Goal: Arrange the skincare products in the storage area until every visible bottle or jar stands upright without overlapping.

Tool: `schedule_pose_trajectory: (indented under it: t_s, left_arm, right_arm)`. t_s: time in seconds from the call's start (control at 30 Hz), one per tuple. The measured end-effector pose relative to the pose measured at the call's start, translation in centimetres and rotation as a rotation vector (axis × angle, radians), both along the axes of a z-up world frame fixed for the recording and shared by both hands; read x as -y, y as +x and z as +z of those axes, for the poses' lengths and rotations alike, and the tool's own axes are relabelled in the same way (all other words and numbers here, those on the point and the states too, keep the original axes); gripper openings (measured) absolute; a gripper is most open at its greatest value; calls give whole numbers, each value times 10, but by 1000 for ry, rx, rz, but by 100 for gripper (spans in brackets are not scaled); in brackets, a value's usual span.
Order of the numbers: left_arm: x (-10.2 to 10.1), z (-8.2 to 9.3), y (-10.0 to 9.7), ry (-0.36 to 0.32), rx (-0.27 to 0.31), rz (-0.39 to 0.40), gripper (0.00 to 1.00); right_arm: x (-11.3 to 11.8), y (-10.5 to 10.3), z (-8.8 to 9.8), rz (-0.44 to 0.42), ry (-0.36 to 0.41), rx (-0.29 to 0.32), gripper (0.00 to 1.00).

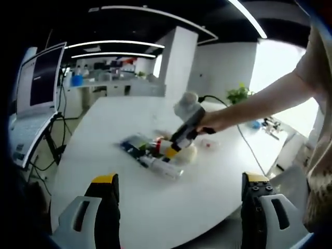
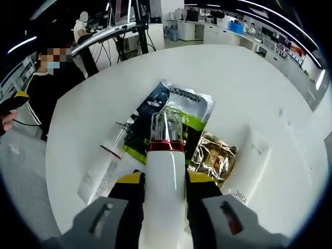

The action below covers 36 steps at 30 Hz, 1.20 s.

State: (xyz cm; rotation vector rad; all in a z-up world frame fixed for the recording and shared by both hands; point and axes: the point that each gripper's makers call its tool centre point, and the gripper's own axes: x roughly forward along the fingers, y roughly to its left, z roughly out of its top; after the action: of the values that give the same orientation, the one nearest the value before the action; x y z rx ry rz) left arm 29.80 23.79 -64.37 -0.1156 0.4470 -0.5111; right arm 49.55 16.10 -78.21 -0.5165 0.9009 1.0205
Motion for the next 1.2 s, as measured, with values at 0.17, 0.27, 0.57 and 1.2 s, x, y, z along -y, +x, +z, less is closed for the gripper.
schedule_pose_trajectory:
  t_s: [0.17,0.27,0.57,1.2]
  left_arm:
    - [-3,-1,1,-21,-11,15,95]
    - [-4,-1,1,-25,-15,18,95]
    - [-3,-3,2,-17,-20,9,94]
    - [9,0,4,-76,-30,-14,93]
  right_arm:
    - [1,-1,-2,19,-34,-1,33]
    - [3,0,-2,-8,-43,-11,31]
    - [7,-2,1,-6,-14,45,29]
    - [43,-19,52,-175,227,90,29]
